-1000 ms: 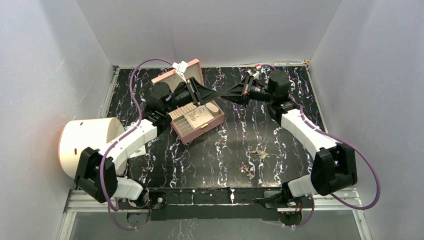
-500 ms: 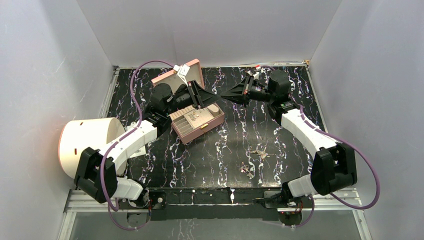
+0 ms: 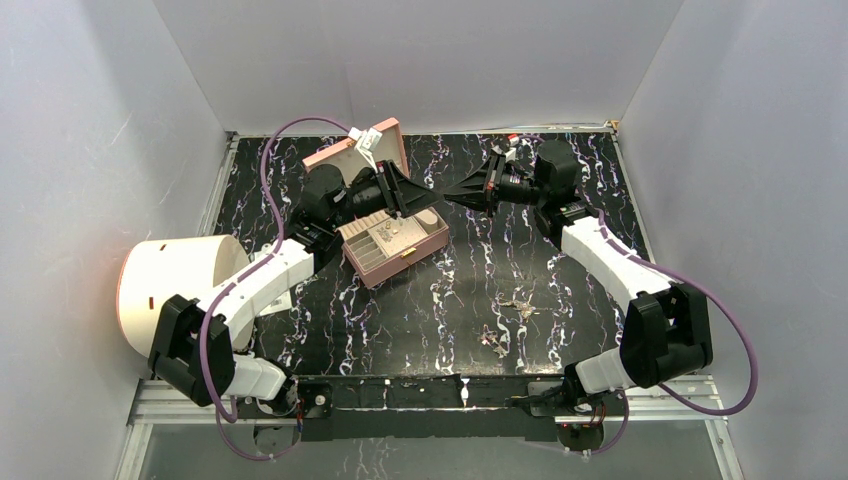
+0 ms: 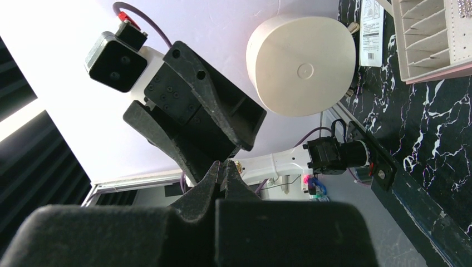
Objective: Organize the mixed jewelry
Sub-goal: Pick up the jewelry from the center of the board.
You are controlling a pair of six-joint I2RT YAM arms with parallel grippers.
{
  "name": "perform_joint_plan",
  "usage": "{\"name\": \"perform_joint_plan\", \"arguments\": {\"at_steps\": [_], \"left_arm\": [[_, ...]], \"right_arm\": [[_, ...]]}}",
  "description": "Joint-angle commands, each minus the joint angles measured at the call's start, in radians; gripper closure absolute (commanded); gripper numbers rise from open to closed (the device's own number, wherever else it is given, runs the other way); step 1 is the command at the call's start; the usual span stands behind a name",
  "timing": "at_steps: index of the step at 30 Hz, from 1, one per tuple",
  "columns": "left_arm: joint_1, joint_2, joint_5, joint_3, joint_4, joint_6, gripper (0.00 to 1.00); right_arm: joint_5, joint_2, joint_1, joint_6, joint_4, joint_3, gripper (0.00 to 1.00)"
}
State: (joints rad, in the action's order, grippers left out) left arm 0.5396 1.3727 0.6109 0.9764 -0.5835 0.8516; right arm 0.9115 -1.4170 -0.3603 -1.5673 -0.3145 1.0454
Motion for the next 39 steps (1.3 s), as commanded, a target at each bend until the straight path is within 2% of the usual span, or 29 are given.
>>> {"name": "perform_joint_plan", "arguments": {"at_steps": [1, 5, 15, 24, 26, 31, 34, 39], "left_arm": [[0.0, -0.002, 0.029, 0.046, -0.017, -0.029, 0.62], [0.003, 0.0, 0.037, 0.046, -0.017, -0.032, 0.67], [0.014, -0.004, 0.018, 0.045, 0.073, -0.107, 0.66], [0.016, -0.011, -0.005, 0.069, 0.144, -0.176, 0.74], [0.016, -0.011, -0.006, 0.071, 0.142, -0.178, 0.73], [0.016, -0.015, -0.009, 0.075, 0.141, -0.192, 0.6], [0.016, -0.015, -0.006, 0.076, 0.142, -0.203, 0.6], [0.016, -0.01, -0.01, 0.075, 0.143, -0.202, 0.66]], "right_arm": [[0.028, -0.011, 0.004, 0.004, -0.008, 0.047, 1.0], [0.034, -0.013, 0.003, 0.001, -0.005, 0.047, 1.0], [0.034, -0.017, 0.005, -0.012, -0.006, 0.046, 1.0], [0.04, -0.024, 0.006, -0.016, -0.005, 0.044, 1.0], [0.041, -0.026, 0.005, -0.016, -0.002, 0.044, 1.0], [0.042, -0.03, 0.006, -0.011, 0.01, 0.046, 1.0], [0.043, -0.032, 0.007, -0.011, 0.013, 0.047, 1.0], [0.041, -0.037, 0.005, -0.011, 0.017, 0.047, 1.0]]}}
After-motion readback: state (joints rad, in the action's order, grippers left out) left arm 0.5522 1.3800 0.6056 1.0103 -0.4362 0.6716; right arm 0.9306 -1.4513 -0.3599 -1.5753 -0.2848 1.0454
